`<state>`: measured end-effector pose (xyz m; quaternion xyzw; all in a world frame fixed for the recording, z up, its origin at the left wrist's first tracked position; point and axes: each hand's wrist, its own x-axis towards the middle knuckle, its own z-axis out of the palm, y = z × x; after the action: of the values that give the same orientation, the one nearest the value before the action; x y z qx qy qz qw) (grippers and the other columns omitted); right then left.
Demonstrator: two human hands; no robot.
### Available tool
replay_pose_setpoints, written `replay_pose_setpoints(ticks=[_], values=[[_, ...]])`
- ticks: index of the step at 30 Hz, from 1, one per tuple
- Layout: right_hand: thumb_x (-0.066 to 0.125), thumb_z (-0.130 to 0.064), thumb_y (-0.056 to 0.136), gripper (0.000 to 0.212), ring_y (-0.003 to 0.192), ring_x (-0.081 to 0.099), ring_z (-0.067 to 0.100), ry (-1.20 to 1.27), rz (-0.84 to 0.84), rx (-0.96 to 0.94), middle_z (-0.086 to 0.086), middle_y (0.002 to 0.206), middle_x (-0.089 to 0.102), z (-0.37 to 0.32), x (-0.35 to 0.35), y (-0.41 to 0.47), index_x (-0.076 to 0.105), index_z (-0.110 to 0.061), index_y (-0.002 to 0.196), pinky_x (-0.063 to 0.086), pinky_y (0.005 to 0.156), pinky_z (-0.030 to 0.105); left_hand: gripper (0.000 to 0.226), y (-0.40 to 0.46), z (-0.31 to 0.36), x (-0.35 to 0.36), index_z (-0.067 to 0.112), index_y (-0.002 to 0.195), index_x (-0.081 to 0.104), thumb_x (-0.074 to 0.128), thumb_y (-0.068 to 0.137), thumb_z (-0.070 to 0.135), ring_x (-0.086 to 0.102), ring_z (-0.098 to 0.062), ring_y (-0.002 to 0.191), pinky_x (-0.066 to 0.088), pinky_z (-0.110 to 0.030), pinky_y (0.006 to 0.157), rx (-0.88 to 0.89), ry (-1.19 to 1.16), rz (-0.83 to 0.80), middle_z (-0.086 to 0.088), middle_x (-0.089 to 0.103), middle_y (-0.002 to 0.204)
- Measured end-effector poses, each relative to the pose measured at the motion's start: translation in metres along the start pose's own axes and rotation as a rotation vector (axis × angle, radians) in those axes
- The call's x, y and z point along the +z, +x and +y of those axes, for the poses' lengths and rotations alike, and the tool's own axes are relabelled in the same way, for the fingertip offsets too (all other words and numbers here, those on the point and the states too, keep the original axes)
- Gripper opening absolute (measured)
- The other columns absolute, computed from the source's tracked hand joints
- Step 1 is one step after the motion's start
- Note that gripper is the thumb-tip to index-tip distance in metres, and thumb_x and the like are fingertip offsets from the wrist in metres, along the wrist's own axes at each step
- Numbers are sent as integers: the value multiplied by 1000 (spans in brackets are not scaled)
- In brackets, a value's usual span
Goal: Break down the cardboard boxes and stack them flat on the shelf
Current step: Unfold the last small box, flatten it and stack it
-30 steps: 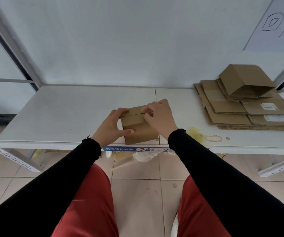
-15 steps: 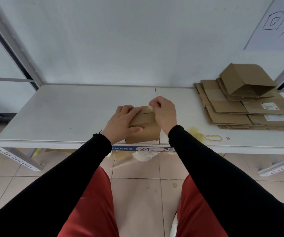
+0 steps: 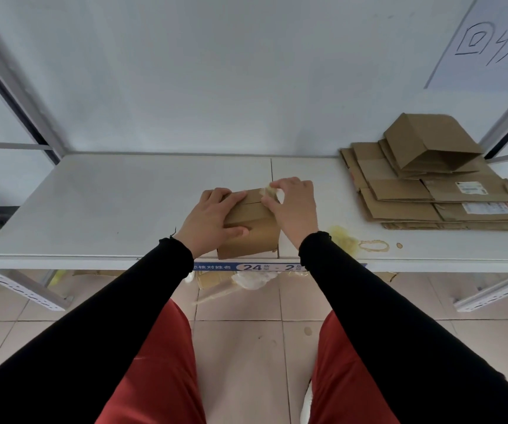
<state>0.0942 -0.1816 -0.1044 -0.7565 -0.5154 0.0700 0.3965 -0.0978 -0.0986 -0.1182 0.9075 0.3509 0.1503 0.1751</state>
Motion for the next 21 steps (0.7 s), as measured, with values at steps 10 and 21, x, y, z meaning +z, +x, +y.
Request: replay_pose_setpoints(ticks=[10, 21], values=[[55, -6, 99, 17, 68, 57, 13, 965, 36, 760, 4, 78, 62, 8, 2, 6, 63, -8, 84, 52, 67, 26, 77, 2, 9, 5, 25, 149, 37, 64, 85, 59, 39, -26, 124, 30, -36, 111, 35, 145, 51, -1, 45, 138], [47, -23, 105, 27, 86, 61, 15, 767, -85, 548, -3, 95, 69, 15, 2, -17, 71, -23, 92, 55, 91, 43, 77, 2, 10, 6, 25, 149, 37, 63, 86, 59, 37, -26, 126, 31, -37, 111, 37, 140, 72, -1, 44, 140]])
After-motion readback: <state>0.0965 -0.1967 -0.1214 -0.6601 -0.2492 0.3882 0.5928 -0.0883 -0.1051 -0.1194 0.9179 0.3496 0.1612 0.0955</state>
